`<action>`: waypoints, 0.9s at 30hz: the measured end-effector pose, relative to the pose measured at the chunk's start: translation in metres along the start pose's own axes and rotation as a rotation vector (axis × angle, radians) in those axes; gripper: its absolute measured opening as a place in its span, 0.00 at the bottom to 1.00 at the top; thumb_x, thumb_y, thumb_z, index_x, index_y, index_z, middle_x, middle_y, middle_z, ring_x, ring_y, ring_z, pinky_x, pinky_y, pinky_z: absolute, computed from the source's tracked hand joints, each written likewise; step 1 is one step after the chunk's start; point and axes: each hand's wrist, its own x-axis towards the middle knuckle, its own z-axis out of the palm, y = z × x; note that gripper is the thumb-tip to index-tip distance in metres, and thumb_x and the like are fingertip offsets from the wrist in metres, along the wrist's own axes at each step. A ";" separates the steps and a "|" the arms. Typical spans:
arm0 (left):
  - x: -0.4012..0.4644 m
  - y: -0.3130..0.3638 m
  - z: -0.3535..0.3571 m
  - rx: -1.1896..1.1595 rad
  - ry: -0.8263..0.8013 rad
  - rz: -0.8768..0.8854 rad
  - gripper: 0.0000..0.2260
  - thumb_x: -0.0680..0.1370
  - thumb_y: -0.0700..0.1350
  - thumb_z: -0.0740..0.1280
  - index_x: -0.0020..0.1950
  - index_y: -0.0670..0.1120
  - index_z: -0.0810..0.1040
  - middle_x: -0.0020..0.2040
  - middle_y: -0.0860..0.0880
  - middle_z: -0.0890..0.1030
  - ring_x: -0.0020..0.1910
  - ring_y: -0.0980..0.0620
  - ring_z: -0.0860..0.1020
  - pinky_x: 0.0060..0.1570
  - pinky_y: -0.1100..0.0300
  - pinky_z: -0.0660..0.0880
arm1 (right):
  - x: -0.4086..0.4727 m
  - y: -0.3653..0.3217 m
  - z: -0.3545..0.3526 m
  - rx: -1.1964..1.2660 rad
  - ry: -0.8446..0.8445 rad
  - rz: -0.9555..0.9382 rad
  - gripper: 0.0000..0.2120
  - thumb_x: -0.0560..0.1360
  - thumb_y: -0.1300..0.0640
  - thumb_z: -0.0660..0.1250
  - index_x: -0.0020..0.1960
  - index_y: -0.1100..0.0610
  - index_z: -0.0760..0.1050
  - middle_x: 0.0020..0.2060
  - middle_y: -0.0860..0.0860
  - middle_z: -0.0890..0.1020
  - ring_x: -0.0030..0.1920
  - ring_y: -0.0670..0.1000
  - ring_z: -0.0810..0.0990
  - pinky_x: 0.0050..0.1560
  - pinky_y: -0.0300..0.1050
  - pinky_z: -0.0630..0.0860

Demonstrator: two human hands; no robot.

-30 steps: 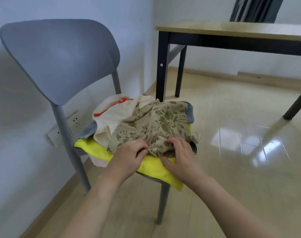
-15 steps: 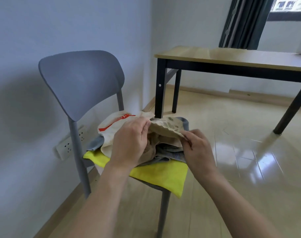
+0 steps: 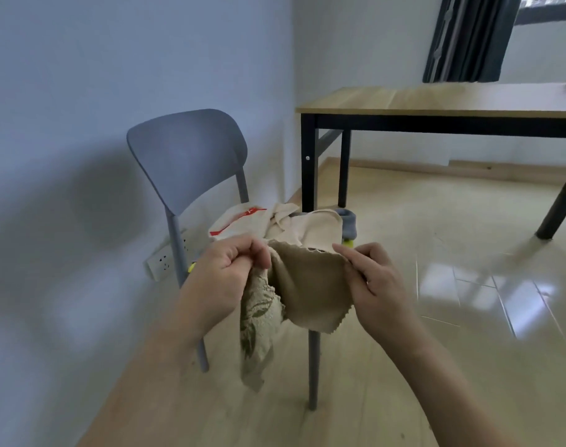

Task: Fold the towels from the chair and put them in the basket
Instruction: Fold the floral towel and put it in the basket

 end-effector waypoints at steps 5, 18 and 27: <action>-0.018 -0.022 0.011 0.136 -0.068 -0.123 0.25 0.74 0.27 0.55 0.43 0.55 0.81 0.41 0.53 0.81 0.29 0.59 0.73 0.30 0.68 0.70 | -0.010 0.010 0.003 0.024 -0.138 -0.028 0.15 0.78 0.64 0.61 0.52 0.44 0.72 0.40 0.39 0.73 0.42 0.40 0.73 0.41 0.29 0.67; -0.007 -0.048 0.015 0.234 -0.017 0.341 0.04 0.74 0.39 0.71 0.46 0.48 0.81 0.41 0.57 0.80 0.42 0.57 0.79 0.42 0.57 0.77 | -0.016 0.010 0.020 0.021 -0.445 0.163 0.13 0.76 0.65 0.61 0.51 0.49 0.77 0.49 0.39 0.69 0.47 0.35 0.69 0.48 0.29 0.68; -0.013 -0.040 0.014 0.144 -0.232 0.349 0.11 0.76 0.34 0.66 0.45 0.50 0.81 0.44 0.59 0.77 0.47 0.56 0.78 0.46 0.69 0.73 | -0.021 0.011 0.021 0.124 -0.524 0.209 0.28 0.63 0.37 0.74 0.61 0.43 0.73 0.55 0.37 0.65 0.54 0.34 0.68 0.53 0.29 0.68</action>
